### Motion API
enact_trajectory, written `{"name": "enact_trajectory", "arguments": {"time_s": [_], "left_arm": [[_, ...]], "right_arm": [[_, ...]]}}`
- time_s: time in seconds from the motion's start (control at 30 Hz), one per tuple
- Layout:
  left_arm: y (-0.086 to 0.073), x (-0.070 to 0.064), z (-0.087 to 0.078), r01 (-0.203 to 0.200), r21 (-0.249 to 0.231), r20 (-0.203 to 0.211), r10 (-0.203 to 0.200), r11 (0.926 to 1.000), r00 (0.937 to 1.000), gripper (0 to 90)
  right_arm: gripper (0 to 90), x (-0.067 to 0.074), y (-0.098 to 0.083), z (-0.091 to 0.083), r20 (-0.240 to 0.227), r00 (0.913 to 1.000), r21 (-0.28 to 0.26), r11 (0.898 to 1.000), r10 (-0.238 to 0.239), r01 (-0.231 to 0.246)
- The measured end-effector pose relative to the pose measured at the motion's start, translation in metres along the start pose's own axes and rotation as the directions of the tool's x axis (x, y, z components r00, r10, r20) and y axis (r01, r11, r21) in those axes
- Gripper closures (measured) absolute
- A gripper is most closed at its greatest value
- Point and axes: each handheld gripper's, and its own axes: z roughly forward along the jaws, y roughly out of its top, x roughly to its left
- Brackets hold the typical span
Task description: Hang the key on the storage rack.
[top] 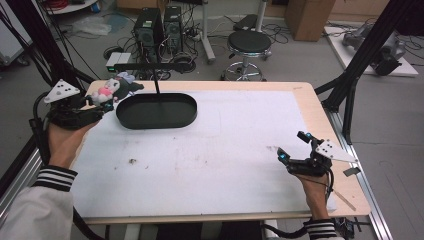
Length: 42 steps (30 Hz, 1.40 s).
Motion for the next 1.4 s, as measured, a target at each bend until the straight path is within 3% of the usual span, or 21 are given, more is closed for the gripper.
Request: {"name": "enact_trajectory", "arguments": {"time_s": [0.17, 0.23, 0.37, 0.43, 0.8, 1.4], "left_arm": [[-0.003, 0.007, -0.001, 0.010, -0.007, -0.058, -0.011, 0.9999, 0.9983, 55.9], [-0.003, 0.009, 0.000, 0.016, -0.012, -0.070, -0.016, 0.9998, 0.9974, 55.9], [-0.003, 0.012, 0.002, 0.024, -0.019, -0.097, -0.025, 0.9995, 0.9949, 56.0], [-0.003, 0.014, 0.006, 0.027, -0.011, -0.108, -0.028, 0.9996, 0.9937, 55.9], [0.008, 0.023, 0.016, 0.032, -0.010, -0.149, -0.034, 0.9994, 0.9882, 55.9], [0.019, 0.029, 0.039, 0.041, 0.011, -0.184, -0.039, 0.9991, 0.9821, 55.9]], "right_arm": [[0.3, 0.000, -0.007, -0.004, 0.017, 0.9998, -0.044, 0.999, 0.013, -0.012], [0.4, 0.002, -0.011, -0.005, 0.022, 0.9995, -0.037, 0.999, 0.023, -0.022], [0.3, 0.005, -0.018, -0.007, 0.023, 0.9996, -0.067, 0.998, -0.017, 0.018], [0.4, 0.005, -0.022, -0.007, 0.030, 0.9995, -0.068, 0.998, -0.010, 0.012], [0.4, 0.006, -0.038, -0.006, 0.047, 0.9989, -0.063, 0.998, -0.005, 0.008], [0.4, 0.007, -0.040, -0.005, 0.044, 0.9990, -0.056, 0.998, -0.009, 0.011]]}}
